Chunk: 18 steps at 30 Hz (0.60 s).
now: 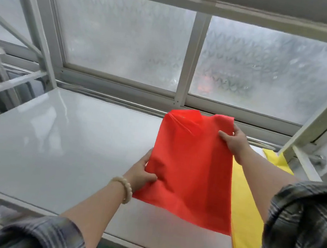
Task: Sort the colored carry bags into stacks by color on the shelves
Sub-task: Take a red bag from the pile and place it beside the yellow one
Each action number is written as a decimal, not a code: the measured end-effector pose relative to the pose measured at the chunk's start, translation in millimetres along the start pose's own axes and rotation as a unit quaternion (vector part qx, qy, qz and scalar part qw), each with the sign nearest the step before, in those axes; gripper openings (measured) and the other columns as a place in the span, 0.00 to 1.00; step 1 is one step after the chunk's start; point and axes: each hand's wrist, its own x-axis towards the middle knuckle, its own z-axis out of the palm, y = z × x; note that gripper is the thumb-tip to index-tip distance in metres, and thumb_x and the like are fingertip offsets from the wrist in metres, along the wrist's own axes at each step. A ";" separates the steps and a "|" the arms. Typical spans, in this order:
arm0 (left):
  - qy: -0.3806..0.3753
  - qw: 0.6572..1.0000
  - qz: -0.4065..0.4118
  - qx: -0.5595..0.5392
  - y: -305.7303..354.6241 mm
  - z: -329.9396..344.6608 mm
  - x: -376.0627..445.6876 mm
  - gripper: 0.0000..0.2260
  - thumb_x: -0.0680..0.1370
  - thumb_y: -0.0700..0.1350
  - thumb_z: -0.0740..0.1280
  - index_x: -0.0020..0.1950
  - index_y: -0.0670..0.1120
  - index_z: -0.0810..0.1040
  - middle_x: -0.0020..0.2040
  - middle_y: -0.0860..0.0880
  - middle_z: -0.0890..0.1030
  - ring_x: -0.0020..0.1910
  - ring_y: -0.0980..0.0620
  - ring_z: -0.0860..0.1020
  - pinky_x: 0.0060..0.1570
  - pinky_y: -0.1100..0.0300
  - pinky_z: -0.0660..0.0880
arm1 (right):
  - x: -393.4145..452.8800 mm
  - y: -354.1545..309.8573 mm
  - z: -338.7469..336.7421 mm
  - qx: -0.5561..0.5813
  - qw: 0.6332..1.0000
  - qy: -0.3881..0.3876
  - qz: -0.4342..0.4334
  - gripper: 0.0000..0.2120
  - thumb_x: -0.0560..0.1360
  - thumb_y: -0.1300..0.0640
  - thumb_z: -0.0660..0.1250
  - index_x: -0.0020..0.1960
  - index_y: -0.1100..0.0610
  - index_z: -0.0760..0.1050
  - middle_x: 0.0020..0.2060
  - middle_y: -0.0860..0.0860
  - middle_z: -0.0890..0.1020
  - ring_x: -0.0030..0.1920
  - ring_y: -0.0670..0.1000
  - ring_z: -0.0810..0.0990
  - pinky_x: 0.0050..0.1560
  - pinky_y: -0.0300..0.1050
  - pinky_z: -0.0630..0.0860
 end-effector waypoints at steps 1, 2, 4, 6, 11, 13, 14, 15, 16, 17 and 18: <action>0.009 1.000 0.008 -0.009 5.4 0.9 6.6 0.42 0.62 0.36 0.64 0.75 0.55 0.58 0.59 0.49 0.78 0.50 0.51 0.78 0.54 0.58 0.75 | 6.6 -8.9 -3.9 0.014 1.000 0.012 -0.020 0.19 0.76 0.65 0.66 0.65 0.54 0.71 0.44 0.52 0.80 0.36 0.45 0.78 0.43 0.41 0.78; 0.016 1.000 0.015 -0.018 8.6 1.7 13.3 0.42 0.63 0.35 0.65 0.75 0.55 0.58 0.56 0.49 0.78 0.47 0.51 0.78 0.51 0.59 0.74 | 12.3 -16.9 -7.9 0.025 0.999 0.027 -0.040 0.18 0.76 0.65 0.66 0.64 0.53 0.72 0.44 0.51 0.79 0.36 0.44 0.78 0.42 0.41 0.78; 0.024 0.999 0.012 -0.027 8.0 5.5 21.2 0.40 0.65 0.33 0.65 0.74 0.55 0.58 0.52 0.50 0.79 0.44 0.51 0.77 0.47 0.59 0.74 | 21.5 -18.6 -16.6 0.009 0.996 0.057 -0.065 0.20 0.76 0.66 0.66 0.66 0.55 0.71 0.46 0.52 0.79 0.41 0.48 0.78 0.44 0.40 0.77; 0.023 0.999 -0.021 0.007 -4.4 13.9 19.7 0.39 0.65 0.33 0.64 0.73 0.55 0.61 0.51 0.48 0.81 0.42 0.50 0.78 0.46 0.57 0.76 | 23.2 3.7 -21.2 -0.065 0.994 0.076 -0.032 0.22 0.75 0.66 0.66 0.67 0.59 0.69 0.52 0.56 0.79 0.49 0.53 0.78 0.46 0.42 0.76; 0.037 0.993 -0.105 0.039 -32.5 30.2 11.8 0.38 0.71 0.30 0.64 0.77 0.47 0.52 0.57 0.47 0.76 0.37 0.53 0.76 0.36 0.67 0.75 | -4.4 81.7 -6.8 -0.232 0.957 0.041 0.170 0.25 0.73 0.64 0.69 0.67 0.65 0.67 0.62 0.61 0.76 0.63 0.60 0.76 0.62 0.49 0.71; 0.031 0.993 -0.098 0.059 -32.3 28.8 14.2 0.39 0.71 0.30 0.65 0.77 0.49 0.51 0.59 0.50 0.73 0.48 0.50 0.78 0.50 0.59 0.76 | -6.1 89.0 -4.9 -0.233 0.958 0.042 0.160 0.26 0.74 0.66 0.65 0.71 0.64 0.64 0.63 0.61 0.75 0.63 0.60 0.75 0.62 0.48 0.70; 0.027 0.993 -0.093 0.071 -31.4 27.6 13.3 0.39 0.71 0.30 0.65 0.77 0.50 0.51 0.60 0.52 0.72 0.53 0.50 0.77 0.56 0.58 0.75 | -4.6 88.3 -5.1 -0.229 0.961 0.041 0.150 0.27 0.74 0.67 0.64 0.72 0.62 0.63 0.63 0.61 0.75 0.63 0.60 0.75 0.62 0.49 0.71; 0.023 0.992 -0.092 0.085 -30.8 26.2 11.4 0.40 0.71 0.31 0.65 0.77 0.50 0.51 0.61 0.53 0.71 0.57 0.50 0.77 0.59 0.58 0.74 | -2.6 86.7 -5.0 -0.222 0.964 0.037 0.140 0.28 0.74 0.67 0.63 0.73 0.61 0.62 0.63 0.61 0.75 0.62 0.60 0.76 0.61 0.49 0.72; 0.015 0.991 -0.094 0.099 -30.7 25.4 8.4 0.40 0.70 0.33 0.66 0.77 0.51 0.52 0.63 0.53 0.71 0.58 0.50 0.76 0.61 0.59 0.73 | 0.0 86.3 -4.9 -0.213 0.967 0.033 0.134 0.30 0.74 0.68 0.63 0.74 0.59 0.61 0.63 0.60 0.76 0.61 0.60 0.77 0.60 0.49 0.73; 0.007 0.989 -0.097 0.110 -32.0 24.9 5.6 0.42 0.67 0.36 0.67 0.77 0.52 0.52 0.66 0.52 0.72 0.59 0.50 0.76 0.62 0.58 0.73 | 0.0 84.9 -4.2 -0.210 0.969 0.027 0.131 0.31 0.74 0.68 0.63 0.75 0.58 0.60 0.63 0.60 0.76 0.60 0.60 0.77 0.59 0.49 0.74; 0.002 0.988 -0.100 0.121 -34.2 23.9 3.4 0.44 0.65 0.39 0.68 0.77 0.52 0.52 0.68 0.51 0.72 0.60 0.51 0.76 0.63 0.57 0.72 | -0.9 84.5 -3.6 -0.212 0.968 0.022 0.132 0.31 0.74 0.67 0.63 0.75 0.57 0.59 0.63 0.60 0.76 0.60 0.60 0.77 0.58 0.48 0.74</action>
